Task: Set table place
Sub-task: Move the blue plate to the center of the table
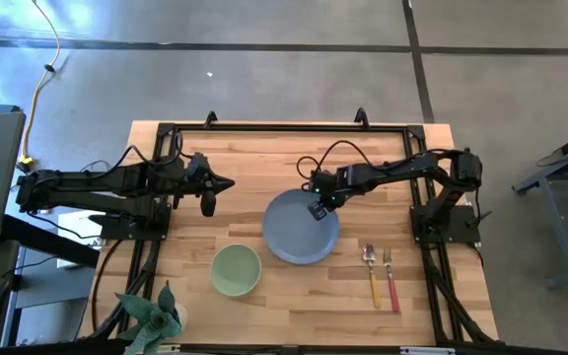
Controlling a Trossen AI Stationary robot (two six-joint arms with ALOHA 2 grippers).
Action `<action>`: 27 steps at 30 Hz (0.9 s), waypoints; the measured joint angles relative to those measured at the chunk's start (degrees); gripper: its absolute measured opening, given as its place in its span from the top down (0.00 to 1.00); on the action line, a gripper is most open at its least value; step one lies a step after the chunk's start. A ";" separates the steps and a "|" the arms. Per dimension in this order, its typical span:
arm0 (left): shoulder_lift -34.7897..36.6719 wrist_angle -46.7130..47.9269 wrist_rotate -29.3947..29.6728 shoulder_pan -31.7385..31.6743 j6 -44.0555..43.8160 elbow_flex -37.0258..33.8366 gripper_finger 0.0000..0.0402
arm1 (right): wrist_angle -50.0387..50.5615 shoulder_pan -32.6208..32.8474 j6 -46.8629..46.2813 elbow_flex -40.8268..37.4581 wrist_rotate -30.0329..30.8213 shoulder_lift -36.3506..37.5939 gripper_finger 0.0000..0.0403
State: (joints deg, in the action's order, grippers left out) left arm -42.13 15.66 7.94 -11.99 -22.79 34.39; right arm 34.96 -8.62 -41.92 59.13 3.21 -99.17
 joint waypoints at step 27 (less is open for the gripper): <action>-0.02 1.23 0.01 0.00 0.26 0.00 1.00 | -1.98 -0.39 2.19 0.84 -0.10 -2.79 0.78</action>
State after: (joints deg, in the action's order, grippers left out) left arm -42.15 16.89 7.95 -11.99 -22.52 34.39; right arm 32.98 -9.02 -39.73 59.98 3.11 -101.95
